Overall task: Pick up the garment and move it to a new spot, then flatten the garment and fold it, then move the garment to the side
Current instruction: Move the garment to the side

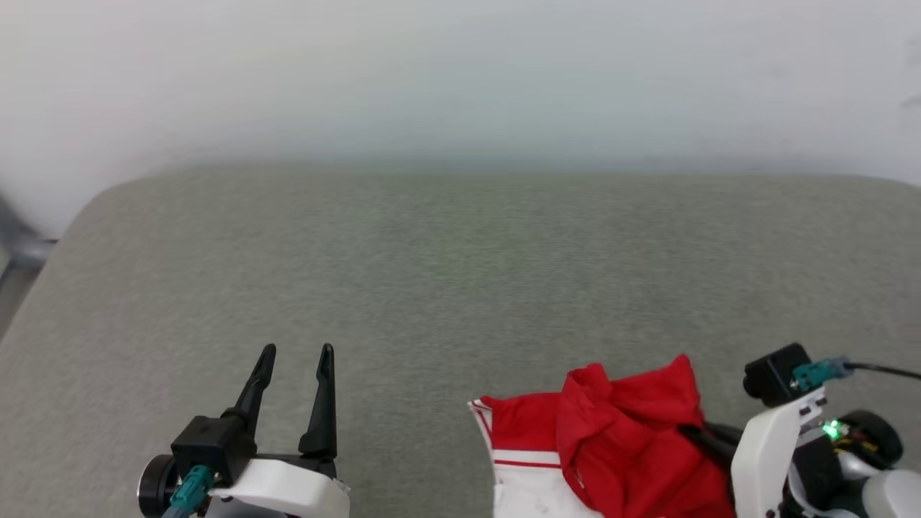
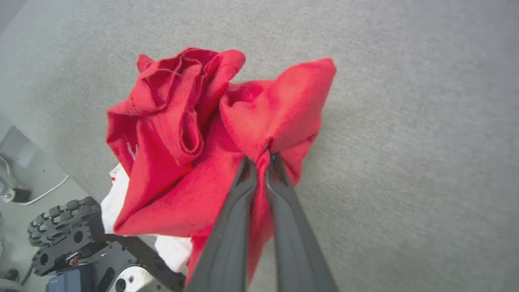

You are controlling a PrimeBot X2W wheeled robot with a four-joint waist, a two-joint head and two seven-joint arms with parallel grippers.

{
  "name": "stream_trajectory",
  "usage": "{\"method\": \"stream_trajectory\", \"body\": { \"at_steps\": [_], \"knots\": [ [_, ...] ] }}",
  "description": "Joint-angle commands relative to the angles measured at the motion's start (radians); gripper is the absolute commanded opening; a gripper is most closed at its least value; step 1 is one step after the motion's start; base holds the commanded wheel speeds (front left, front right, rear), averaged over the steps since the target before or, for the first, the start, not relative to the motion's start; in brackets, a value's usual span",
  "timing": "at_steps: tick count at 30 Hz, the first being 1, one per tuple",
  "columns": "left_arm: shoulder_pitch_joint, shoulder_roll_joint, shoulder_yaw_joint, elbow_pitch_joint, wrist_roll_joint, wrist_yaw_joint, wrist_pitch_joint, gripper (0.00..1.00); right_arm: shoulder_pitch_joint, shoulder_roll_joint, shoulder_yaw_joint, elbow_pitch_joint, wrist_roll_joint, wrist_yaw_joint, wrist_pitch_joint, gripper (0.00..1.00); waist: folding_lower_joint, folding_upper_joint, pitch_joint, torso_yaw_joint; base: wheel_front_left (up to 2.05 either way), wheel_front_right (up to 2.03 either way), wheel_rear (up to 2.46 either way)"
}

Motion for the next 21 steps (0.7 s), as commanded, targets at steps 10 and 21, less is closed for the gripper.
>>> {"method": "stream_trajectory", "body": {
  "at_steps": [10,21],
  "knots": [
    [-0.052,-0.001,0.017,-0.027,0.026,-0.036,-0.002,1.00,-0.133,-0.095,-0.001,-0.108,-0.087,-0.001,0.012,0.00,0.0000,-0.0001,0.087,-0.346,0.00,0.00,0.00],
    [-0.219,0.060,-0.021,-0.120,0.094,-0.077,0.060,1.00,-0.328,-0.119,-0.066,0.069,-0.083,-0.001,-0.153,0.00,0.0000,-0.0001,0.335,-0.461,0.00,0.00,0.00]
  ]
}}
